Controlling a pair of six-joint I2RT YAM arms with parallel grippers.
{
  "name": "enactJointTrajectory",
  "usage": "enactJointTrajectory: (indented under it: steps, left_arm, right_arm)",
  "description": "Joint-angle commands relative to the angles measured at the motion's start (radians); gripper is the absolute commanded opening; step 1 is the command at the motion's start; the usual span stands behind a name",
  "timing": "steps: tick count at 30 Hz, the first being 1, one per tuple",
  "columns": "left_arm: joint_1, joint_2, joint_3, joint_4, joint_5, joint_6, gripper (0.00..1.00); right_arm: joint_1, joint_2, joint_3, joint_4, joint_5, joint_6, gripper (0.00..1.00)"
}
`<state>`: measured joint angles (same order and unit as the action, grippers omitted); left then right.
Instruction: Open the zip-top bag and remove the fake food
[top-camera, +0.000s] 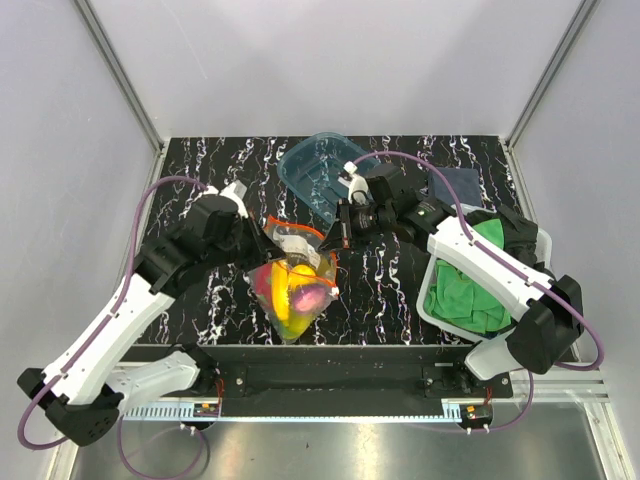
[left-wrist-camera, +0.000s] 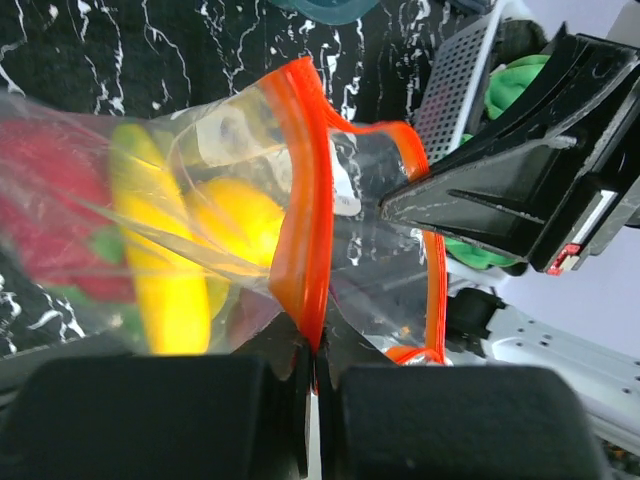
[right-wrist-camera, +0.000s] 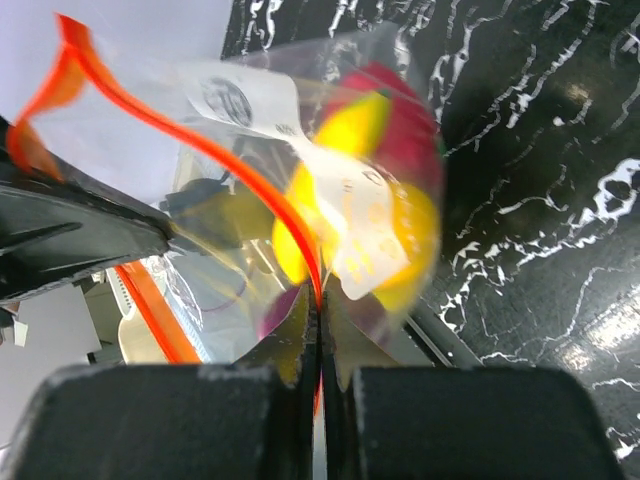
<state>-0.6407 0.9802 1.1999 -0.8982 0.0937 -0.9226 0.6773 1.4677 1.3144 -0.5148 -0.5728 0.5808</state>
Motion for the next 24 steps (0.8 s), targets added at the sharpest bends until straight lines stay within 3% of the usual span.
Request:
enactJointTrajectory:
  steps: [1, 7, 11, 15, 21, 24]
  left_arm:
    - [-0.002, 0.121, 0.061, 0.079, 0.040, 0.106, 0.00]
    - [-0.004, 0.279, 0.081, 0.114, 0.173, 0.177, 0.00]
    - [-0.002, 0.272, 0.081, 0.131, 0.218, 0.194, 0.00]
    - [-0.002, 0.262, 0.086, 0.156, 0.271, 0.191, 0.00]
    - [-0.002, 0.255, 0.086, 0.171, 0.307, 0.183, 0.00]
    - [-0.001, 0.252, 0.092, 0.173, 0.298, 0.185, 0.00]
  right_arm:
    - [-0.030, 0.002, -0.041, -0.020, -0.001, -0.044, 0.02]
    - [-0.071, 0.000, -0.133, -0.149, 0.114, -0.146, 0.22]
    - [-0.071, -0.024, -0.054, -0.325, 0.234, -0.229, 0.48]
    - [-0.070, -0.050, 0.046, -0.476, 0.284, -0.249, 0.62]
    - [-0.019, -0.041, 0.199, -0.496, 0.280, -0.187, 0.63]
    - [0.030, 0.000, 0.214, -0.404, 0.219, -0.141, 0.60]
